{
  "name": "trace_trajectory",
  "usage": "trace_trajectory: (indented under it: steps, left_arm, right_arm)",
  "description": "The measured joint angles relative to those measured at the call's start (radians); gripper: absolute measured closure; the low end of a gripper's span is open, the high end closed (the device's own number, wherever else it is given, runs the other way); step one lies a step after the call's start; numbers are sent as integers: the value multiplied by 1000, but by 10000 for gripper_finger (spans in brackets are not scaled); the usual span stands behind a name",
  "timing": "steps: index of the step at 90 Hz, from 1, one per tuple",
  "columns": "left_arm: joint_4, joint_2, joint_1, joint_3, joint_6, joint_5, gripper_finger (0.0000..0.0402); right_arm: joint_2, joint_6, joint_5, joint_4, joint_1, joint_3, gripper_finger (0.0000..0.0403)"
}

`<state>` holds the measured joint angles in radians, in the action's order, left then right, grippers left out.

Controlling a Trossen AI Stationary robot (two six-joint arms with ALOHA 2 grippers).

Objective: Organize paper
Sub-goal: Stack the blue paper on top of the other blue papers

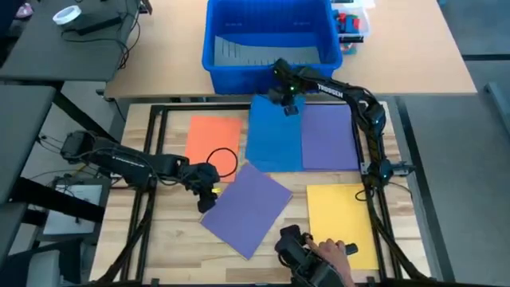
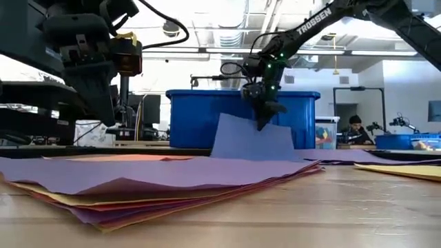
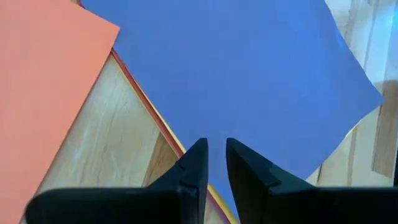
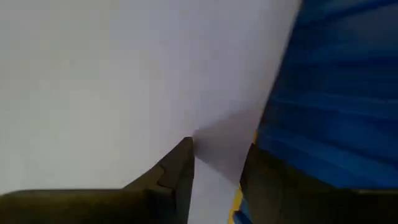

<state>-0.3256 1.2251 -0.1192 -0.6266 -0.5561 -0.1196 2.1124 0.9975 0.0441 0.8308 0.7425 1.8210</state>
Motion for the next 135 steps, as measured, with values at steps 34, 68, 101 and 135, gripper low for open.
trace_trajectory:
  steps: [34,68,101,135]
  left_arm:
    - [0,0,0,0,0,0,359]
    - [0,0,8,0,28,-1,359]
    - [-54,-55,-35,0,-82,-58,371]
    - [-192,-263,-18,0,-79,-43,395]
  right_arm:
    - [2,180,-45,43,-23,-12,295]
    - [-7,-410,-203,-107,-139,44,295]
    - [156,-731,-258,-196,-315,39,296]
    - [153,-593,-141,-147,-384,41,296]
